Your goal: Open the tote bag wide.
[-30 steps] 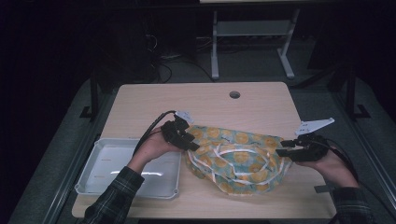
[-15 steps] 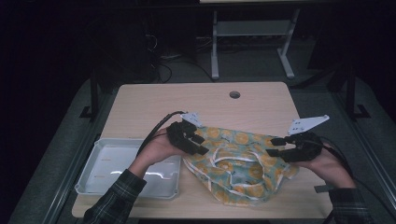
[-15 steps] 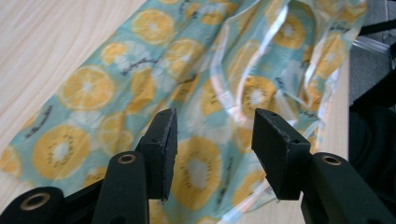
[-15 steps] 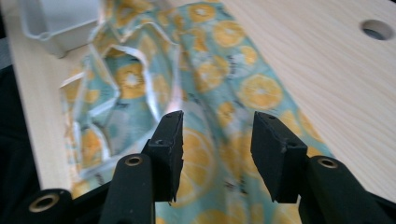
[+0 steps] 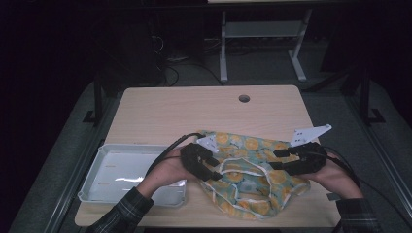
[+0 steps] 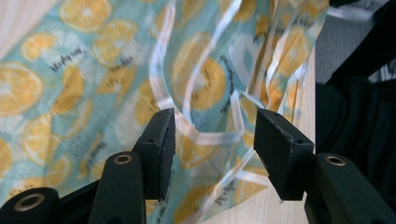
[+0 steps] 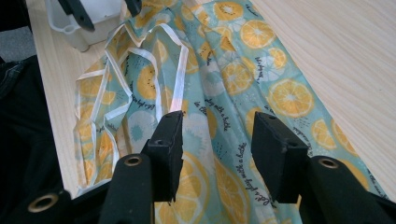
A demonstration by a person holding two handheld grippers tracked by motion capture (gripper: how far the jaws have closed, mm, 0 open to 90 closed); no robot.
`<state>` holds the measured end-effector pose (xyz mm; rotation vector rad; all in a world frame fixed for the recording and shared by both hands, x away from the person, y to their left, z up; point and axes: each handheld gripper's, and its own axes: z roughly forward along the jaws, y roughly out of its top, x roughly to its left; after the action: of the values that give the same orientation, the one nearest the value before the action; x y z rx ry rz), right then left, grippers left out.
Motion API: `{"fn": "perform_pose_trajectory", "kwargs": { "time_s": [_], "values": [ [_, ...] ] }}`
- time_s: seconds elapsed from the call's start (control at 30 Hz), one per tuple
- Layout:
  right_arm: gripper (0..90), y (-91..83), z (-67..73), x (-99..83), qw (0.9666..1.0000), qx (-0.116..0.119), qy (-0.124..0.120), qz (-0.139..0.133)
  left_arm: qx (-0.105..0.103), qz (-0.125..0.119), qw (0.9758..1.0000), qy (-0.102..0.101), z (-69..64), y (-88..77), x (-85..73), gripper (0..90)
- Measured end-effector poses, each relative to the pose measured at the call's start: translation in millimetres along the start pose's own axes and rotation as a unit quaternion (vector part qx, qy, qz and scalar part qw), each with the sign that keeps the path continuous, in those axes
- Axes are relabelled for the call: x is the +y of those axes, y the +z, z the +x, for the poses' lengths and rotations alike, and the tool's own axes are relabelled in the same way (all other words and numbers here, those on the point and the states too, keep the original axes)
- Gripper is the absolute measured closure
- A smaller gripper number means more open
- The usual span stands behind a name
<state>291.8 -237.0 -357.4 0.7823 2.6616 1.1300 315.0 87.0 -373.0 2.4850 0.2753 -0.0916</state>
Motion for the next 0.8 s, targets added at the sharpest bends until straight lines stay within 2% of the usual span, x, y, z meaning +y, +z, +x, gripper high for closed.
{"fn": "perform_pose_trajectory", "kwargs": {
  "time_s": [0.1,0.17,0.23,0.27,0.33,0.4,0.57,0.8],
  "values": [
    [52.4,0.2,0.4,-1.0,1.0000,0.000,-0.001,0.000,0.007,0.016,0.9998,0.008,-1.4,6.7,-4.0,47.0],
    [52.4,0.8,0.7,-1.4,1.0000,0.000,-0.001,0.001,0.022,0.029,0.9993,0.011,-0.5,12.3,-6.4,47.5],
    [52.4,1.4,1.2,-1.1,1.0000,0.002,0.000,0.003,0.025,0.031,0.9992,0.009,3.1,17.6,-8.7,58.0],
    [52.4,2.1,1.2,-0.9,1.0000,0.002,-0.003,0.001,0.023,0.037,0.9990,0.011,5.3,19.5,-9.3,65.3],
    [52.5,2.8,1.4,0.0,1.0000,0.002,-0.004,0.002,0.016,0.031,0.9994,0.004,9.7,22.2,-10.2,81.2],
    [52.5,3.5,1.8,0.8,1.0000,0.004,-0.004,0.003,0.005,0.030,0.9995,-0.001,14.1,21.4,-10.0,88.9],
    [52.6,4.0,3.0,1.6,1.0000,0.006,-0.007,0.004,-0.010,0.005,0.9999,-0.010,21.6,8.9,-4.4,89.7],
    [52.5,1.7,4.5,4.2,0.9999,0.005,-0.010,0.002,-0.004,-0.026,0.9994,-0.022,33.2,-8.9,11.8,89.8]
  ]
}}
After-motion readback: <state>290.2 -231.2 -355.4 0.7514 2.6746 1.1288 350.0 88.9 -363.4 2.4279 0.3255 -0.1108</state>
